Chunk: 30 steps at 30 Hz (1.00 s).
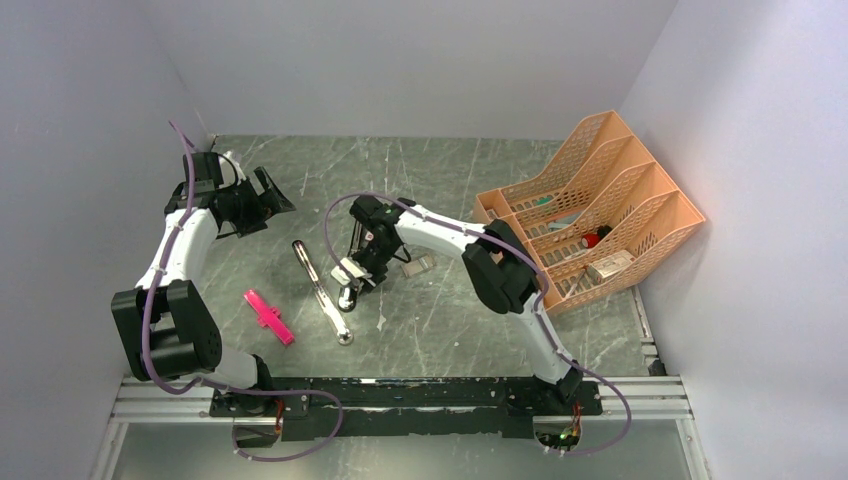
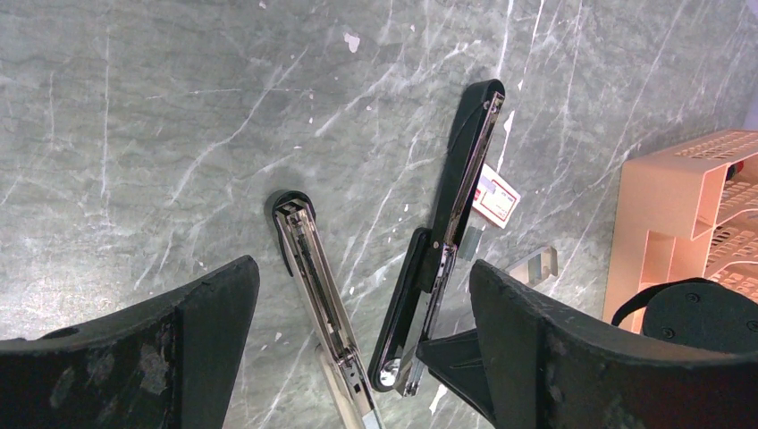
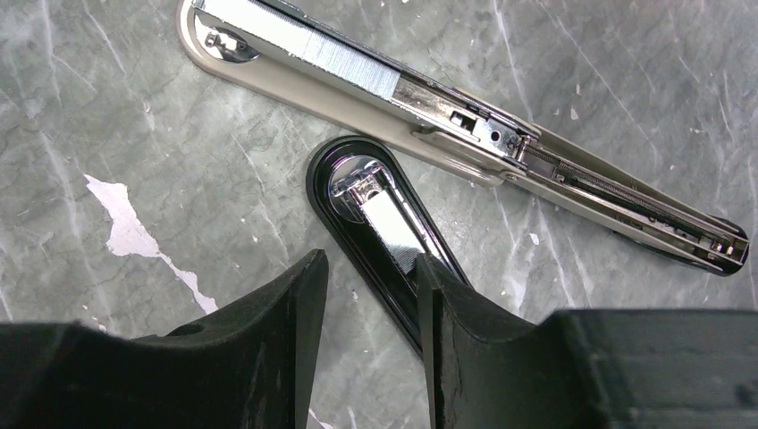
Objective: Load the staples into the stapler
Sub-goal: Adjust the staple in the stapler.
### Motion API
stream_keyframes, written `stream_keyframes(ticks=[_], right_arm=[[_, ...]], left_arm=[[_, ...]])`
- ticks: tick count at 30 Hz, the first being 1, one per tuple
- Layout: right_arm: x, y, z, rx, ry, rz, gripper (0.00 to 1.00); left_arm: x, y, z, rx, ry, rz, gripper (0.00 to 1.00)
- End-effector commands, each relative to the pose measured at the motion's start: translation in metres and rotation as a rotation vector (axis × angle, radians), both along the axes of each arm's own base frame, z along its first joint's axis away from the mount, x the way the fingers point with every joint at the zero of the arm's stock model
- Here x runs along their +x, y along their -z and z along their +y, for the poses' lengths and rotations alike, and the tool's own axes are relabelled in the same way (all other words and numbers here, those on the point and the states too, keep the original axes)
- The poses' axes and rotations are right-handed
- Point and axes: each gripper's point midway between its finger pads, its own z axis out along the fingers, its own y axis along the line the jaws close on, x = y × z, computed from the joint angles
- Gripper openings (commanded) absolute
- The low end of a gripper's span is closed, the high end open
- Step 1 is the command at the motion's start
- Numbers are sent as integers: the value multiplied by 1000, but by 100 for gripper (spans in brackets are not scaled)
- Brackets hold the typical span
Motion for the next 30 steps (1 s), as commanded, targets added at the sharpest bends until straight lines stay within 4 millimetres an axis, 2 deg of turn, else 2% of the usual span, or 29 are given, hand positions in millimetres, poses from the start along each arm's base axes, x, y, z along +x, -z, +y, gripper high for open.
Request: stream_keyframes(ticks=[1, 7, 11, 13, 14, 16, 18, 20, 21, 22, 24, 27, 30], right_arm=[[-19, -1, -4, -20, -21, 38, 44], [-12, -37, 15, 123, -27, 14, 45], [-2, -54, 13, 193, 23, -6, 47], [6, -64, 9, 235, 106, -16, 47], [14, -80, 8, 283, 173, -31, 47], [33, -97, 3, 355, 348, -28, 47], [56, -119, -6, 454, 527, -16, 46], [64, -126, -20, 515, 666, 17, 46], [64, -127, -26, 537, 718, 40, 46], [59, -115, -35, 527, 769, 70, 46], [61, -113, -44, 543, 872, 131, 46], [79, -105, -50, 470, 1100, 244, 46], [100, -81, -57, 321, 1302, 326, 46]], left_arm=[[2, -5, 0, -12, 12, -23, 91], [2, -5, 0, -12, 13, -23, 91], [3, -5, 0, -12, 12, -25, 91], [2, -5, 0, -11, 12, -24, 91], [2, -5, 0, -13, 13, -24, 91], [3, -6, 0, -14, 15, -25, 91], [2, -5, 0, -16, 15, -23, 91], [2, -5, -1, -19, 18, -23, 91], [3, -5, -1, -20, 19, -24, 91], [2, -5, -2, -20, 20, -25, 91], [2, -6, -2, -19, 20, -27, 91], [2, -6, -2, -21, 21, -27, 91], [3, -5, -2, -22, 21, -27, 91]])
